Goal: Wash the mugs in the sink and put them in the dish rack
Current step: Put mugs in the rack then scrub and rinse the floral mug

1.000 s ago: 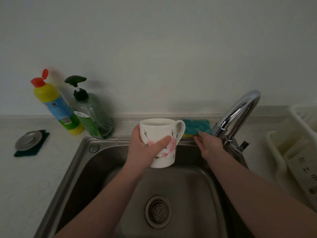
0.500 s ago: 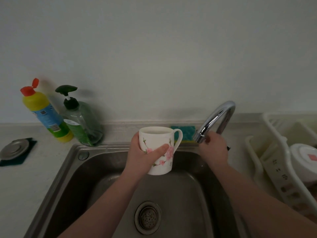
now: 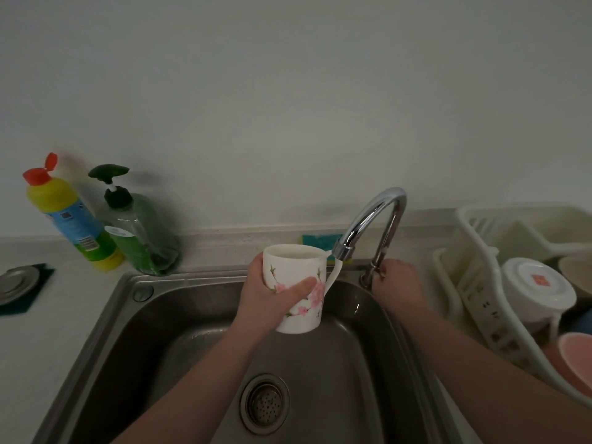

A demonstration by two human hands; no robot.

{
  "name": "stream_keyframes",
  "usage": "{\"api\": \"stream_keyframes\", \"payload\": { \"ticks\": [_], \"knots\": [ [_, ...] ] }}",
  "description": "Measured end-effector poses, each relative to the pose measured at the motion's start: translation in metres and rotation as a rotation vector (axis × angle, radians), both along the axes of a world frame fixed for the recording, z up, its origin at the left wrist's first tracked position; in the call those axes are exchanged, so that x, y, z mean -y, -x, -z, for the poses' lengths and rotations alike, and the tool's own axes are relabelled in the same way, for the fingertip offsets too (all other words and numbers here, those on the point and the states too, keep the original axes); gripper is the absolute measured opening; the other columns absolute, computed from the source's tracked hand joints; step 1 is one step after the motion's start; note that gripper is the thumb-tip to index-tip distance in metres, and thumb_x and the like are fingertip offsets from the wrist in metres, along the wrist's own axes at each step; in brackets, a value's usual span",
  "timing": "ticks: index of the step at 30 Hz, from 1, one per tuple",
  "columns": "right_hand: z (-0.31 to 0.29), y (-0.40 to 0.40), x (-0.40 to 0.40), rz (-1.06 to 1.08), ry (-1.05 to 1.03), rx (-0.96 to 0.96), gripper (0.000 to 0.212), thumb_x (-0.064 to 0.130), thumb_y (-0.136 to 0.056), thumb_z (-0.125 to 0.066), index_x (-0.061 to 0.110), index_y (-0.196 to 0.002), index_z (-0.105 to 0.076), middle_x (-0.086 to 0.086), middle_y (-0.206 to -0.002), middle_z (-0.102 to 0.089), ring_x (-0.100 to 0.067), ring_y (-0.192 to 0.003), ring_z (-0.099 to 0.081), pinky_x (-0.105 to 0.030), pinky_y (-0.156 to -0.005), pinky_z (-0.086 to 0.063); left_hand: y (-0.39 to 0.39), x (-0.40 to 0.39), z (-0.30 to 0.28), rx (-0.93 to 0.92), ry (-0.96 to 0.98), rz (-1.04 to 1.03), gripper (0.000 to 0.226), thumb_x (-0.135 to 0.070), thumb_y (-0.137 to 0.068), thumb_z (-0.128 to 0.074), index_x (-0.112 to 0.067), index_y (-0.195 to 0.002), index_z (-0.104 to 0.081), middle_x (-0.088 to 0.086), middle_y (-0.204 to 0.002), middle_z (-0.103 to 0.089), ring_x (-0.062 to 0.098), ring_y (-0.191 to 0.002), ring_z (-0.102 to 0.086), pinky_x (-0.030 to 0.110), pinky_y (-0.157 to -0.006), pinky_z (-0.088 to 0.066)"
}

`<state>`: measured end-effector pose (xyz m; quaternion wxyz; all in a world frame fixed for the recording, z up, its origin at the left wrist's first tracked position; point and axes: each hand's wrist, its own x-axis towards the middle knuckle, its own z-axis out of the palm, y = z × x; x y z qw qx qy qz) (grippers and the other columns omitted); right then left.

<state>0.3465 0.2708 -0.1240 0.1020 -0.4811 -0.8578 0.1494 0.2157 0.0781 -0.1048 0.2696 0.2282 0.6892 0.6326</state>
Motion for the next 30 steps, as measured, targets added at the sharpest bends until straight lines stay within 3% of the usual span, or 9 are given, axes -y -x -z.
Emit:
{"api": "stream_keyframes", "payload": {
  "ticks": [3,7,10,12,14,17,19,25,30],
  "knots": [
    [0.0,-0.006,0.009,-0.024,0.033,0.009,0.021,0.019,-0.094,-0.048,0.009,-0.098,-0.067,-0.005,-0.088,-0.058,-0.01,-0.067,-0.044,-0.017,-0.061,-0.033,-0.005,0.001,0.002,0.024,-0.016,-0.006,0.08,-0.046,-0.041,-0.086,-0.032,-0.114,-0.054,-0.004,-0.109,-0.068,0.015,-0.098,-0.068,0.042,-0.079,-0.06],
    [0.006,-0.009,0.02,-0.034,0.033,-0.003,0.02,0.019,-0.094,-0.047,0.011,-0.099,-0.065,-0.002,-0.092,-0.057,-0.002,-0.066,-0.041,-0.012,-0.058,-0.031,-0.008,0.001,0.006,0.051,-0.019,0.002,0.083,-0.046,-0.041,-0.087,-0.029,-0.116,-0.054,-0.001,-0.11,-0.068,0.017,-0.099,-0.068,0.045,-0.079,-0.059],
    [0.011,-0.009,0.032,-0.104,0.002,0.072,0.025,0.022,-0.095,-0.046,0.014,-0.112,-0.062,-0.004,-0.111,-0.06,-0.013,-0.1,-0.052,-0.023,-0.091,-0.043,-0.009,0.002,0.008,0.06,-0.016,0.021,0.082,-0.046,-0.042,-0.087,-0.029,-0.115,-0.053,0.0,-0.111,-0.068,0.019,-0.099,-0.068,0.046,-0.08,-0.059],
    [0.01,-0.007,0.045,-0.143,-0.046,0.131,0.026,0.025,-0.096,-0.043,0.016,-0.109,-0.063,-0.004,-0.113,-0.063,-0.017,-0.113,-0.051,-0.031,-0.107,-0.035,-0.011,0.002,0.009,0.071,-0.02,0.042,0.084,-0.047,-0.041,-0.087,-0.029,-0.116,-0.052,0.002,-0.112,-0.067,0.021,-0.1,-0.068,0.047,-0.08,-0.059],
    [0.001,-0.003,0.054,-0.043,0.029,-0.082,0.025,0.024,-0.098,-0.042,0.017,-0.095,-0.065,-0.004,-0.099,-0.067,-0.016,-0.099,-0.057,-0.034,-0.098,-0.043,-0.011,0.002,0.011,0.098,-0.021,0.058,0.085,-0.047,-0.042,-0.087,-0.027,-0.117,-0.053,0.003,-0.112,-0.068,0.022,-0.099,-0.069,0.049,-0.079,-0.059],
    [-0.025,0.008,0.065,0.243,0.589,-0.74,0.026,0.031,-0.099,-0.044,0.017,-0.088,-0.063,-0.003,-0.086,-0.067,-0.017,-0.083,-0.063,-0.032,-0.075,-0.053,-0.013,0.002,0.014,0.12,-0.022,0.105,0.078,-0.044,-0.046,-0.086,-0.026,-0.115,-0.055,0.003,-0.108,-0.071,0.022,-0.096,-0.07,0.048,-0.078,-0.059],
    [-0.036,0.017,0.072,0.256,0.827,-0.817,0.024,0.034,-0.097,-0.047,0.016,-0.09,-0.062,-0.005,-0.089,-0.067,-0.02,-0.085,-0.065,-0.035,-0.076,-0.053,-0.016,0.002,0.015,0.16,-0.043,0.121,0.078,-0.042,-0.048,-0.084,-0.02,-0.117,-0.056,0.007,-0.106,-0.072,0.026,-0.094,-0.071,0.048,-0.077,-0.059],
    [-0.038,0.037,0.088,0.132,0.515,-0.587,0.007,0.019,-0.093,-0.05,0.017,-0.09,-0.055,0.001,-0.084,-0.059,-0.013,-0.078,-0.057,-0.026,-0.069,-0.049,-0.018,0.009,0.017,0.504,-0.117,0.099,0.073,-0.042,-0.066,-0.076,-0.001,-0.123,-0.056,0.022,-0.109,-0.07,0.036,-0.099,-0.068,0.049,-0.083,-0.056],
    [-0.044,0.053,0.107,0.062,0.435,-0.58,0.024,0.034,-0.095,-0.049,0.016,-0.084,-0.06,-0.002,-0.081,-0.064,-0.012,-0.072,-0.06,-0.019,-0.059,-0.044,-0.015,0.016,0.013,0.788,-0.186,0.11,0.064,-0.057,-0.077,-0.048,-0.009,-0.115,-0.064,0.02,-0.112,-0.069,0.032,-0.094,-0.07,0.05,-0.088,-0.052]
  ]
}}
